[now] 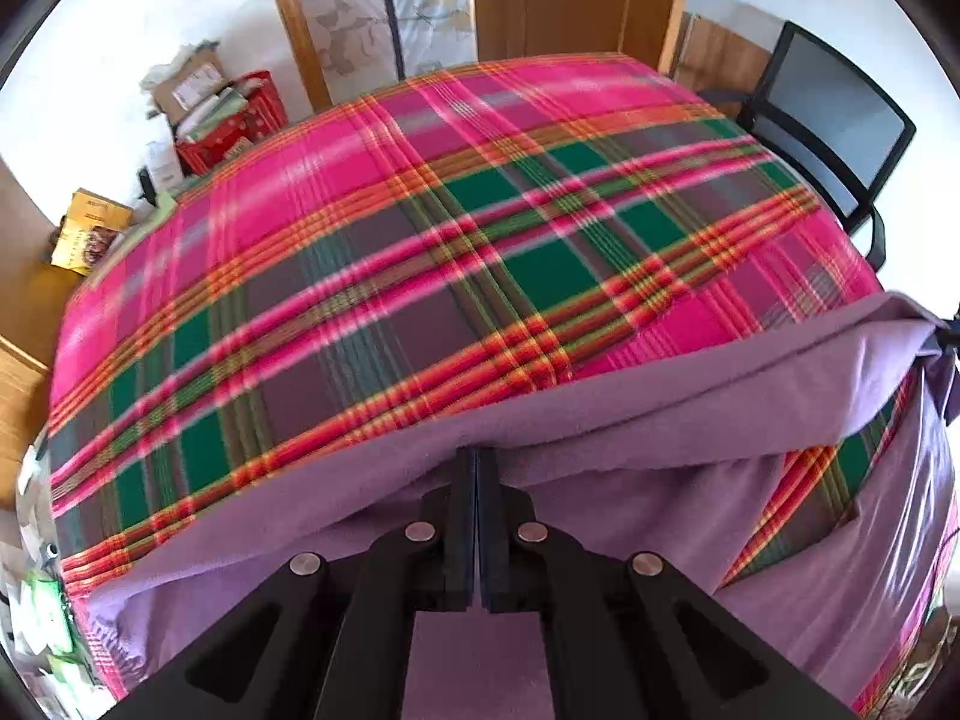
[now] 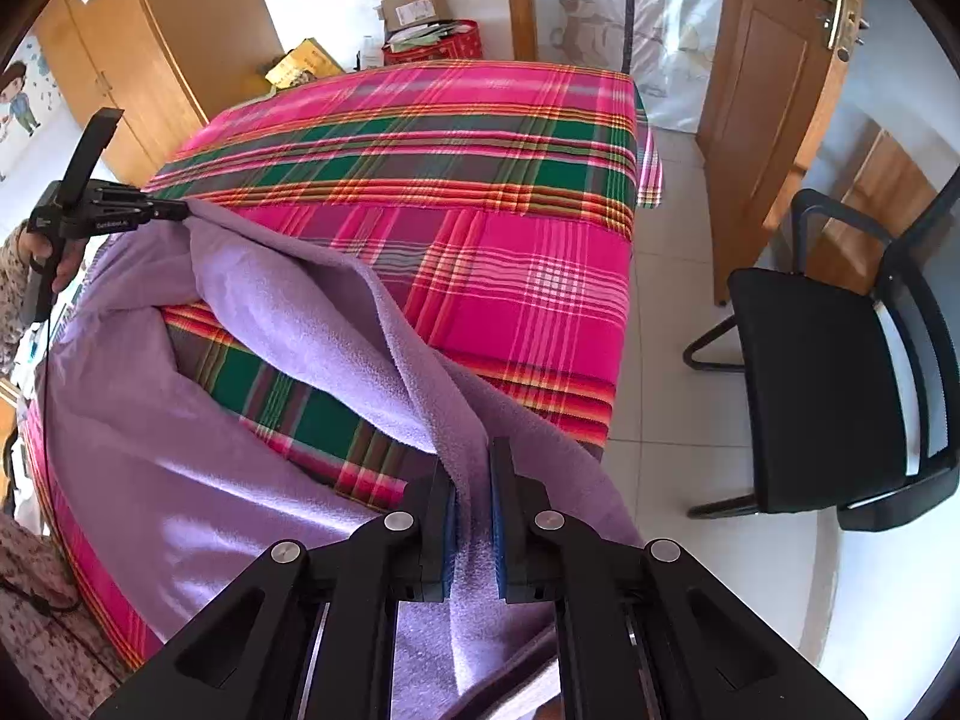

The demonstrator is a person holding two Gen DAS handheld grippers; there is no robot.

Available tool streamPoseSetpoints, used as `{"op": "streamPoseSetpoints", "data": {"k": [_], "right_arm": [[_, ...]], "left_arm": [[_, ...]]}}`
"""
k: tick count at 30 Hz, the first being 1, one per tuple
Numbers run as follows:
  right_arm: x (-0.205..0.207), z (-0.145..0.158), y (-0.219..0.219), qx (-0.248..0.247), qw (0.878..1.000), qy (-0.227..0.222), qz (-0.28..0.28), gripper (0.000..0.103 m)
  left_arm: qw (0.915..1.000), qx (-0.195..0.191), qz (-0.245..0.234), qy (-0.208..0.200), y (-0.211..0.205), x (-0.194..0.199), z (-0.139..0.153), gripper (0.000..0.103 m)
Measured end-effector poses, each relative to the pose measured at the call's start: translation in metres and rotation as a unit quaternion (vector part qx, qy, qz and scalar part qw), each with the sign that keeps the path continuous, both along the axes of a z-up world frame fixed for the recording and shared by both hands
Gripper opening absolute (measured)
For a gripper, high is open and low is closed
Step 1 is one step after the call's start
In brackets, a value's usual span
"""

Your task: Fold clothes

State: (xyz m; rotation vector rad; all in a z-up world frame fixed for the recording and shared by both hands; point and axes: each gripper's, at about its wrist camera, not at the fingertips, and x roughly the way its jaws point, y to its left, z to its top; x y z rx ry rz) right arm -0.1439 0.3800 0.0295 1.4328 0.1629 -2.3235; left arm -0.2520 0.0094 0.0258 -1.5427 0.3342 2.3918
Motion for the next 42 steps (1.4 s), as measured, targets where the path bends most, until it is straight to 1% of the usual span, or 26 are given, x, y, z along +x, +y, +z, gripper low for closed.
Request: {"op": "streamPoseSetpoints", "data": {"k": [3, 5, 8, 12, 16, 19, 23, 29, 34, 37, 39, 42], "right_arm": [[0.001, 0.005, 0.001, -0.003, 1.000, 0.008, -0.006, 0.011], [0.001, 0.008, 0.001, -0.004, 1.000, 0.013, -0.010, 0.011], [0.001, 0.009, 0.000, -0.007, 1.000, 0.015, -0.014, 0.012], [-0.004, -0.001, 0.002, -0.008, 1.000, 0.001, -0.022, 0.014], [-0.006, -0.009, 0.005, -0.014, 0.999, -0.005, -0.032, 0.017], [-0.006, -0.011, 0.007, -0.018, 0.999, -0.006, -0.036, 0.021], [-0.006, -0.016, 0.008, -0.022, 0.999, -0.009, -0.042, 0.027], [-0.005, -0.021, 0.010, -0.026, 0.998, -0.014, -0.048, 0.030], [-0.006, -0.025, 0.011, -0.027, 0.998, -0.018, -0.055, 0.035], [-0.005, -0.028, 0.011, -0.026, 0.998, -0.019, -0.057, 0.036], [-0.006, -0.028, 0.010, -0.025, 0.998, -0.019, -0.059, 0.036], [-0.006, -0.025, 0.009, -0.021, 0.998, -0.011, -0.058, 0.036]], "left_arm": [[0.9997, 0.013, -0.006, 0.022, 0.005, 0.000, 0.010, 0.000], [0.9989, 0.000, -0.019, 0.042, 0.015, 0.002, 0.012, 0.001], [0.9975, -0.011, -0.058, 0.038, 0.035, 0.005, 0.006, 0.002], [0.9939, -0.021, -0.105, 0.028, 0.057, 0.007, -0.004, 0.003], [0.9897, -0.030, -0.134, 0.040, 0.064, 0.011, -0.004, 0.005], [0.9888, -0.041, -0.139, 0.037, 0.062, 0.014, -0.006, 0.007], [0.9888, -0.036, -0.141, 0.033, 0.059, 0.016, -0.008, 0.008], [0.9865, -0.044, -0.154, 0.034, 0.060, 0.026, -0.013, 0.008], [0.9853, -0.055, -0.155, 0.045, 0.063, 0.030, -0.016, 0.008], [0.9841, -0.072, -0.151, 0.061, 0.066, 0.031, -0.018, 0.011], [0.9837, -0.077, -0.150, 0.064, 0.069, 0.030, -0.019, 0.011], [0.9792, -0.096, -0.163, 0.074, 0.075, 0.032, -0.022, 0.011]]}}
